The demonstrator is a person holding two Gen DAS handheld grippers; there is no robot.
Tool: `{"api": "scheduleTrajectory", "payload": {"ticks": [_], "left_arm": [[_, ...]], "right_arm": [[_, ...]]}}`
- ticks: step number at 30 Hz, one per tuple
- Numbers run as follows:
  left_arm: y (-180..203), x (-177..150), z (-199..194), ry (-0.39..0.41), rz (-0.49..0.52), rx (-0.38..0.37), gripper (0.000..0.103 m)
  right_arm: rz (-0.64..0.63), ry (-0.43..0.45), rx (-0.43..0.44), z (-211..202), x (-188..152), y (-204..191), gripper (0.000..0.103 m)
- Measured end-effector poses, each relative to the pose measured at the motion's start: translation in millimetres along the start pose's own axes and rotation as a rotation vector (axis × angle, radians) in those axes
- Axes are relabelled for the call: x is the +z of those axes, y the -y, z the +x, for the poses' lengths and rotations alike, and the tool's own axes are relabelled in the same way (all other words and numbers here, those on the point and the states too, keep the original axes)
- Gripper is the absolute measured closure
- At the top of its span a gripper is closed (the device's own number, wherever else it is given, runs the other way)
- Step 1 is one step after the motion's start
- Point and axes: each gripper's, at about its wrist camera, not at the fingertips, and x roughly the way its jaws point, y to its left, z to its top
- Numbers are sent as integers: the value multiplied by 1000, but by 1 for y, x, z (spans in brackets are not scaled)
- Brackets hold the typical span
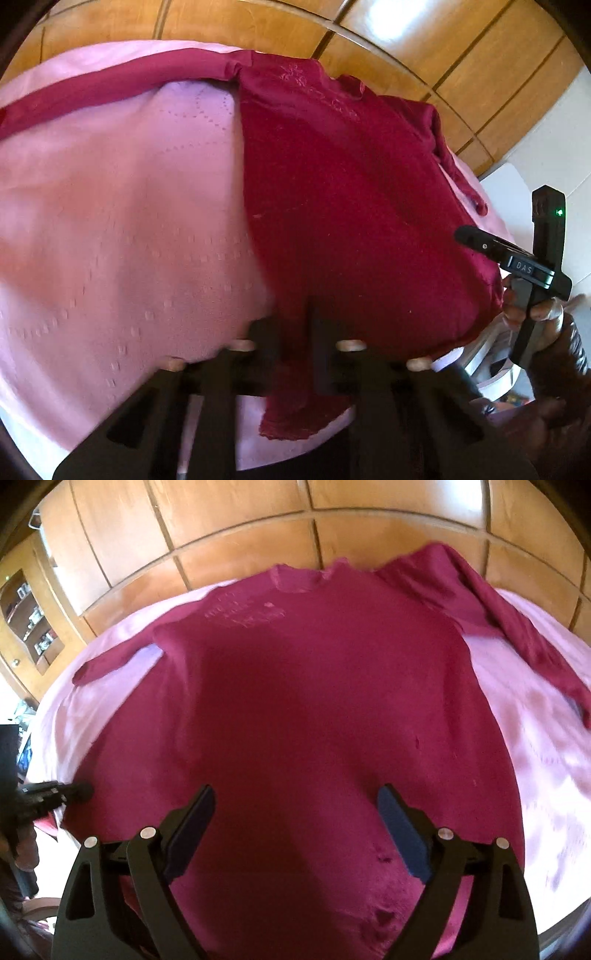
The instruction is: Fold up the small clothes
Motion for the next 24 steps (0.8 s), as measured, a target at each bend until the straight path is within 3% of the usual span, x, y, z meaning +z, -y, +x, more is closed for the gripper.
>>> {"api": "scheduleTrajectory", "payload": {"ticks": [6, 10, 13, 18, 19, 20, 24], "left_arm": [[17, -9, -22, 54, 21, 35, 98], [9, -18, -2, -31, -23, 110, 100], [7, -8, -2, -34, -57, 91, 99], [14, 21, -33, 133, -20, 164, 99], [16, 24, -38, 161, -9, 170, 99], [21, 32, -36, 175, 1, 162, 99], [50, 59, -13, 180, 57, 145, 99]], "right_arm": [[-58, -44, 19, 2, -25, -7, 13], [-106, -16, -16, 6, -37, -10, 12], [-114, -22, -10, 8, -37, -10, 12], [-125, -47, 35, 4, -35, -1, 13], [-112, -49, 47, 2, -32, 3, 18], [-84, -47, 60, -3, -29, 9, 25], [93, 45, -1, -31, -9, 64, 31]]}}
